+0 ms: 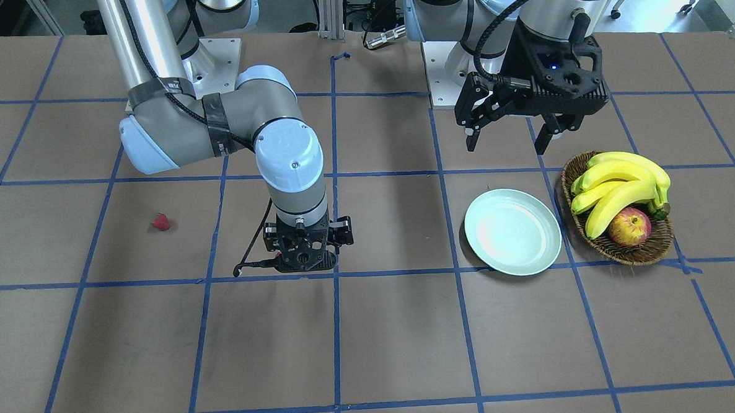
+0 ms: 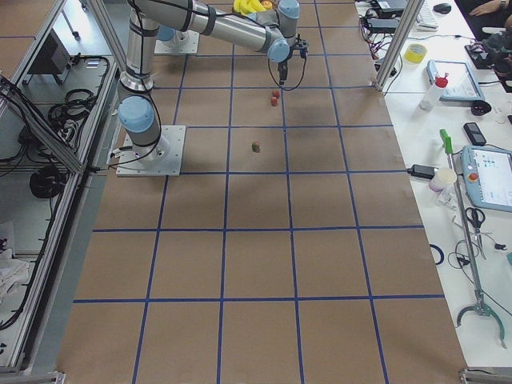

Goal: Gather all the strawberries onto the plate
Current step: 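Reach the right gripper down and grasp one strawberry of the pair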

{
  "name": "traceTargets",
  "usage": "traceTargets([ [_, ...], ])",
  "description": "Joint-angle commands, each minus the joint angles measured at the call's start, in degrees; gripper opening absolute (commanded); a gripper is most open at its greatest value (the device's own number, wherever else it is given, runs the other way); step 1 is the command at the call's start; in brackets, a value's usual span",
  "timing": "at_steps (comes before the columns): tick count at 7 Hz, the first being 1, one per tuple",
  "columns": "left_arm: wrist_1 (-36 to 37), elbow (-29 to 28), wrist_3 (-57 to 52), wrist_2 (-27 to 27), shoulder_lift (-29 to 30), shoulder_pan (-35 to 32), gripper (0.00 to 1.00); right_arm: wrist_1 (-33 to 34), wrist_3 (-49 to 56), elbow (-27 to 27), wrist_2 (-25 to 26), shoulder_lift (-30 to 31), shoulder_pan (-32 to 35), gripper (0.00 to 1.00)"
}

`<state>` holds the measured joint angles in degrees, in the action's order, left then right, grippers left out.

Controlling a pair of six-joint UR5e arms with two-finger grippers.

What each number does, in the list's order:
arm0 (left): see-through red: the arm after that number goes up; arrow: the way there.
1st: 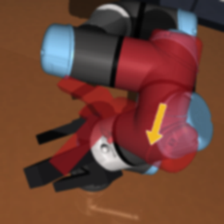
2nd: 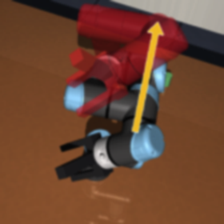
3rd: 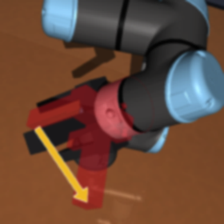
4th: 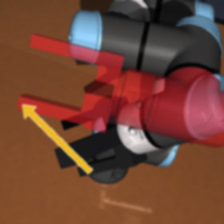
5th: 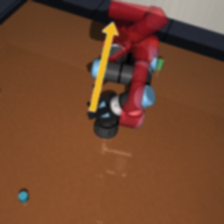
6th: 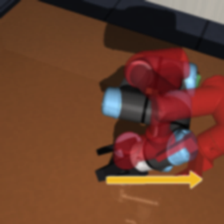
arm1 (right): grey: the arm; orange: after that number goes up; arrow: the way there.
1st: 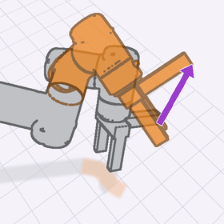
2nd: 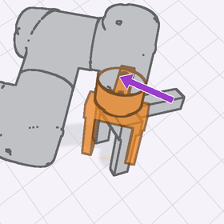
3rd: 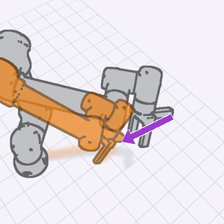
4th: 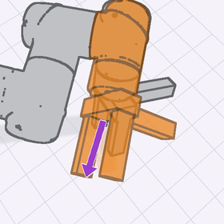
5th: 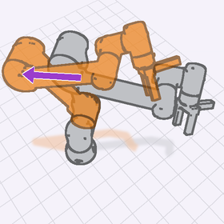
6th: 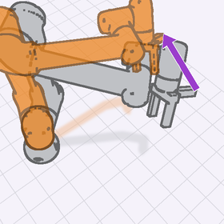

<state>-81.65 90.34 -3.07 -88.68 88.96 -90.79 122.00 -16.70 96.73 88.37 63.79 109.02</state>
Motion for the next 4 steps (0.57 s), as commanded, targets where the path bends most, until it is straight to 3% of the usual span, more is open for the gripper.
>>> traceTargets([
  [1,0.0,0.0,0.0,-0.1,0.0,0.0,1.0,5.3,0.4,2.9,-0.1,-3.0,0.3,0.91],
  [2,0.0,0.0,0.0,-0.1,0.0,0.0,1.0,5.3,-0.5,3.6,-0.1,-3.1,0.2,0.85],
  [3,0.0,0.0,-0.1,-0.1,0.0,0.1,1.0,5.3,-1.5,3.6,-0.5,-3.3,0.3,0.72],
  [4,0.0,0.0,-0.2,-0.2,0.0,0.0,1.0,5.2,-1.7,3.8,-1.3,-3.5,0.2,0.5],
])
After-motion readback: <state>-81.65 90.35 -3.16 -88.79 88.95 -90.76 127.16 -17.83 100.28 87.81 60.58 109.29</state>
